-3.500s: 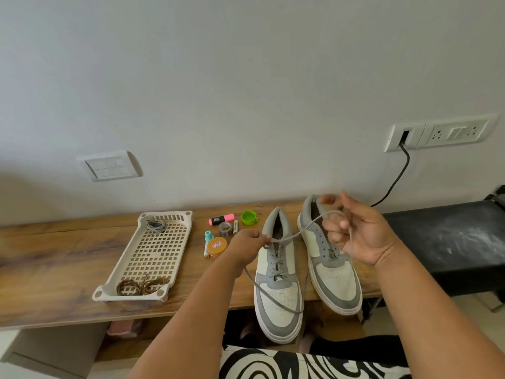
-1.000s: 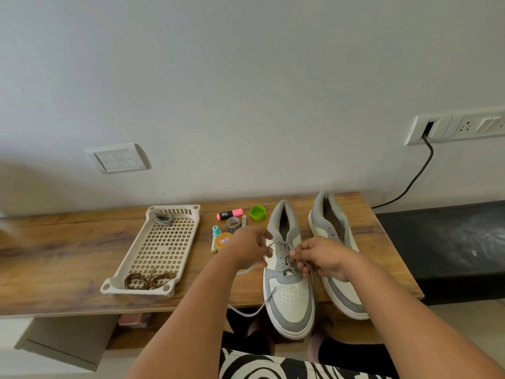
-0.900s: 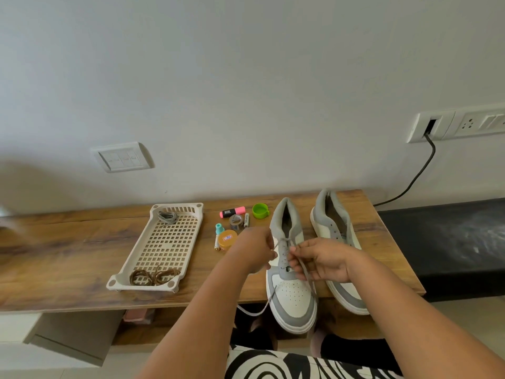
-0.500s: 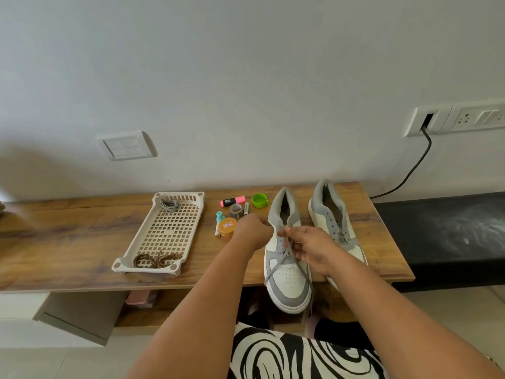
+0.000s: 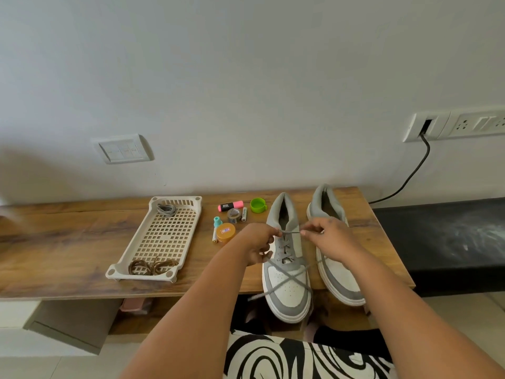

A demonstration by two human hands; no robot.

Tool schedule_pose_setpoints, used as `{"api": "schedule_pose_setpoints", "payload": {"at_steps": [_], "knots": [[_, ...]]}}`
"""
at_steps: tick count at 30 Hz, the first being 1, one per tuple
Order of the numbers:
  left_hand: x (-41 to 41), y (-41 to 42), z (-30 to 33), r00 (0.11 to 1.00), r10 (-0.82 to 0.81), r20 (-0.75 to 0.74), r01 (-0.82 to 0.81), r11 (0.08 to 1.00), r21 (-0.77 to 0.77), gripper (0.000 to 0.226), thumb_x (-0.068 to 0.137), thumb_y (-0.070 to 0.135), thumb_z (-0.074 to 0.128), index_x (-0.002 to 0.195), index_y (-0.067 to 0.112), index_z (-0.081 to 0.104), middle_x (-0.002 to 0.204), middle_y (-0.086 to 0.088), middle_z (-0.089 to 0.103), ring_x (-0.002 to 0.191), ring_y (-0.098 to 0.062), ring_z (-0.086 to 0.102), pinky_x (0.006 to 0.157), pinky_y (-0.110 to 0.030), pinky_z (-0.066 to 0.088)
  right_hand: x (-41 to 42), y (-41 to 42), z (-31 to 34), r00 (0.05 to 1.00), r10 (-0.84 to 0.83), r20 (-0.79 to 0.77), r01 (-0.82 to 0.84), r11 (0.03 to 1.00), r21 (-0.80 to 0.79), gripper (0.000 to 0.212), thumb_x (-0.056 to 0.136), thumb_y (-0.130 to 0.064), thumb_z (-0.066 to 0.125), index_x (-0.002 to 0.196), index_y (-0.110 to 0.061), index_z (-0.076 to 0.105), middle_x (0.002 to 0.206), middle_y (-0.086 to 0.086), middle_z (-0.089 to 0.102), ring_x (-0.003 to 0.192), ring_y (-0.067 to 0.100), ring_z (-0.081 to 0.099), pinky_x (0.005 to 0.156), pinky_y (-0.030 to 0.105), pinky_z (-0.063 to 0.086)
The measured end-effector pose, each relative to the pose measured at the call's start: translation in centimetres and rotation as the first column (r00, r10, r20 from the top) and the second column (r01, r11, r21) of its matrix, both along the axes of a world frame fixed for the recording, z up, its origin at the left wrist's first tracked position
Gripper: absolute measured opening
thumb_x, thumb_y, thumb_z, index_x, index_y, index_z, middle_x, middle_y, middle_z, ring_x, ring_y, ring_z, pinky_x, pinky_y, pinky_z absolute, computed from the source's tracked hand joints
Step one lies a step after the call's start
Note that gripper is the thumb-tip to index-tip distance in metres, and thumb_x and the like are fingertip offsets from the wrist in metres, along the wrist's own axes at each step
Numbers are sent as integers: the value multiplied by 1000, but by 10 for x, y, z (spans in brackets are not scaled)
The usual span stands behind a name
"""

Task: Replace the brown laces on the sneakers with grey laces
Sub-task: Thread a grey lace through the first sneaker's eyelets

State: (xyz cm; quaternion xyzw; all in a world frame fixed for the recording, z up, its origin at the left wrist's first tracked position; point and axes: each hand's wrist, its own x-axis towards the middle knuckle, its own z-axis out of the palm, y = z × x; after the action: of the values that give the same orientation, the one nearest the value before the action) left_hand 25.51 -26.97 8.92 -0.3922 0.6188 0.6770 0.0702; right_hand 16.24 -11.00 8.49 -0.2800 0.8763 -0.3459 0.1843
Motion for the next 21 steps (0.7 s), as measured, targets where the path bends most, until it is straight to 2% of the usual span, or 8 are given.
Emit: {"api": "schedule_pose_setpoints", "payload": {"at_steps": [2, 4, 6, 8, 11, 13, 16, 21], "knots": [[0, -1, -2, 996, -81, -42, 73, 982, -172, 6, 93, 14, 62, 97, 12, 67, 82, -5, 51, 68, -15, 39, 58, -26, 37, -5, 6, 6, 989, 126, -82, -121, 991, 63, 11, 90, -34, 67, 96, -26, 73, 87, -18, 60, 80, -5, 52, 64, 10, 34], [-1, -2, -7, 975, -201, -95, 150, 912, -383, 10, 87, 13, 69, 94, 18, 67, 95, -4, 64, 84, -17, 55, 70, -30, 47, -6, 2, 7, 975, 181, -132, -177, 983, 37, 10, 87, -34, 71, 91, -26, 75, 83, -18, 60, 78, -5, 53, 63, 10, 35], [-4, -3, -10, 940, -335, -57, 223, 734, -641, 19, 81, 19, 74, 98, 23, 65, 96, 2, 66, 93, -14, 59, 77, -31, 51, -8, -9, 5, 952, 218, -213, -225, 974, -9, 10, 87, -34, 72, 89, -25, 75, 83, -15, 56, 79, 2, 53, 70, 21, 41], [-7, -2, -10, 911, -411, 23, 250, 508, -824, 20, 83, 26, 71, 101, 22, 62, 90, 3, 62, 88, -15, 57, 71, -28, 45, -9, -21, 2, 926, 260, -274, -275, 961, -15, 11, 88, -35, 69, 90, -25, 73, 83, -14, 52, 82, 8, 52, 75, 31, 44], [-11, -2, -10, 904, -427, -12, 187, 420, -888, 10, 87, 25, 65, 95, 20, 64, 86, 0, 63, 84, -19, 57, 69, -31, 46, -12, -34, -3, 912, 222, -344, -267, 960, -89, 9, 92, -33, 63, 91, -26, 68, 87, -14, 52, 81, 8, 52, 73, 33, 45], [-12, -4, -12, 906, -418, -70, 92, 356, -930, 8, 86, 23, 65, 93, 19, 67, 79, 6, 57, 75, -15, 52, 64, -29, 40, -14, -36, -7, 913, 132, -386, -208, 965, -160, 9, 94, -31, 60, 91, -24, 66, 89, -10, 57, 81, 11, 55, 71, 34, 46], [-12, -4, -13, 888, -429, -164, -55, 254, -966, 9, 84, 18, 68, 91, 12, 71, 80, 7, 57, 75, -13, 50, 63, -26, 34, -17, -36, -18, 942, 30, -333, -98, 977, -192, 12, 97, -28, 58, 91, -20, 64, 81, -7, 58, 75, 13, 55, 68, 35, 45], [-13, 1, -11, 861, -495, -117, 3, 236, -972, 15, 91, 18, 64, 102, 16, 74, 96, 1, 69, 87, -18, 62, 69, -29, 47, -10, -39, -35, 966, 1, -258, -39, 989, -145, 15, 99, -26, 55, 86, -22, 61, 69, -9, 57, 64, 11, 55, 54, 27, 37]]}}
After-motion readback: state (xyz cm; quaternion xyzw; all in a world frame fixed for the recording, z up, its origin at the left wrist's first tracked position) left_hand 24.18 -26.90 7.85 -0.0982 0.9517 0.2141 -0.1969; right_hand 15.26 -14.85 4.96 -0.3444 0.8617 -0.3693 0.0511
